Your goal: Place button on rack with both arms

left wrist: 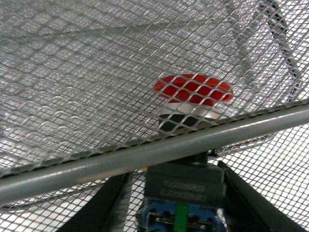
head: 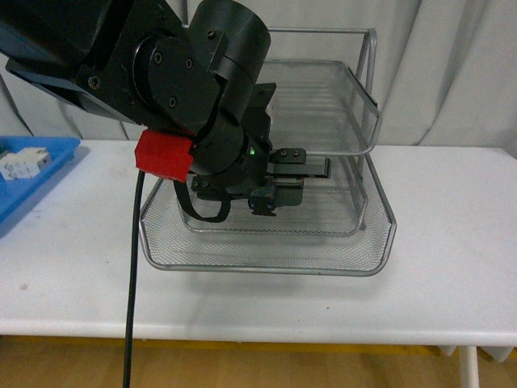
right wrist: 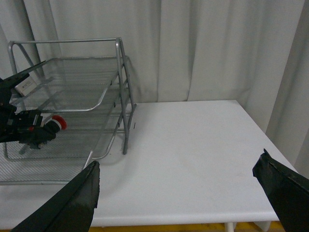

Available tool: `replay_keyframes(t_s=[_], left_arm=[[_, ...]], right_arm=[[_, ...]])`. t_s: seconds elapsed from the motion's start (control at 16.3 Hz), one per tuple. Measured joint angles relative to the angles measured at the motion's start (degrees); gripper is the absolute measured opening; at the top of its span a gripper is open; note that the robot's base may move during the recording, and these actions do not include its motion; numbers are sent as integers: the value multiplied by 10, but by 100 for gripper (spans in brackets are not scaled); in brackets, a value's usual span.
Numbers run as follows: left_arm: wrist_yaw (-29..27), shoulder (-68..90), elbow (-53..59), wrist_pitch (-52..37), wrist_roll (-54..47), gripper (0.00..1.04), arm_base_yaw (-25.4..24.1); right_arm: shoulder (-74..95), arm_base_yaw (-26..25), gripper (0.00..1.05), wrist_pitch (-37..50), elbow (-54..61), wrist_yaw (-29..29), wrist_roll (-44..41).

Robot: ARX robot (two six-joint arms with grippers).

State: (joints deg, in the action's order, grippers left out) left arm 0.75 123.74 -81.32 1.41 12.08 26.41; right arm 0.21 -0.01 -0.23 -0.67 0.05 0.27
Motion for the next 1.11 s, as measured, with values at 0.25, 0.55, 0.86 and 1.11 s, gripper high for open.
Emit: replay_keyframes(t_s=[0.25, 0.55, 0.86, 1.11], left_arm=[[9, -3, 2, -7, 2, 87, 1], [18, -140, 120, -84, -12, 98, 2], [-2, -364, 323, -182, -40, 98, -41], [-158, -522, 534, -418, -97, 71, -90]], right_arm=[[0, 0, 98, 0, 0, 0, 0], [0, 0, 98, 0, 0, 0, 0], [0, 0, 98, 0, 0, 0, 0], [0, 0, 98, 0, 0, 0, 0]])
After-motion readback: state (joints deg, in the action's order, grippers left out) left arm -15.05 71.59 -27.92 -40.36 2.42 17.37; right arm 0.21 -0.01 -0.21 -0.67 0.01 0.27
